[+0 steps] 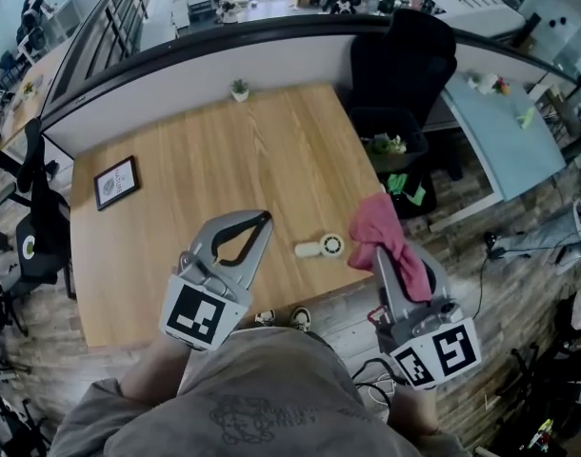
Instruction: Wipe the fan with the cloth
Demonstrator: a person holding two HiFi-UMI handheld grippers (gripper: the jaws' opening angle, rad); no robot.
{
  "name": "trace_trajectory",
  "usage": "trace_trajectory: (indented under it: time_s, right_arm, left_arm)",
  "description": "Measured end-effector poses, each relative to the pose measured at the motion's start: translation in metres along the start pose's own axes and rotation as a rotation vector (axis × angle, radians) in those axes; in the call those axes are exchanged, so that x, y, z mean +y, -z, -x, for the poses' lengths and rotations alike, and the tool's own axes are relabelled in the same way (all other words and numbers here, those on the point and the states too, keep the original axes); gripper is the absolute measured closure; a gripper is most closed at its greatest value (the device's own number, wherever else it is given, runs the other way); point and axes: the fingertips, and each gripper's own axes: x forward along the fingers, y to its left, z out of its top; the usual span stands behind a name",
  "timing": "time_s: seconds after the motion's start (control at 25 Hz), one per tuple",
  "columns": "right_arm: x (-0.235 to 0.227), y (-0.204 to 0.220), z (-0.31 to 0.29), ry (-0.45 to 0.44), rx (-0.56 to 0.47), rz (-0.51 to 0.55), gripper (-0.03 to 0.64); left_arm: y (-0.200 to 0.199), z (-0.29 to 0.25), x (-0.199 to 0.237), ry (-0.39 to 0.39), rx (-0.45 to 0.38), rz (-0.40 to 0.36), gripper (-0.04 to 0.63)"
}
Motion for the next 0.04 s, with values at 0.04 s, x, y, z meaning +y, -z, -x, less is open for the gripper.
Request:
trace_trajectory:
  time_s: [0.04]
  right_arm:
    - [0.0009, 0.0011, 0.0001, 0.000, 0.001, -0.001, 0.529]
  left_arm:
    - [0.0000, 0.0007, -0.0007, 0.001, -0.001, 0.003, 0.594]
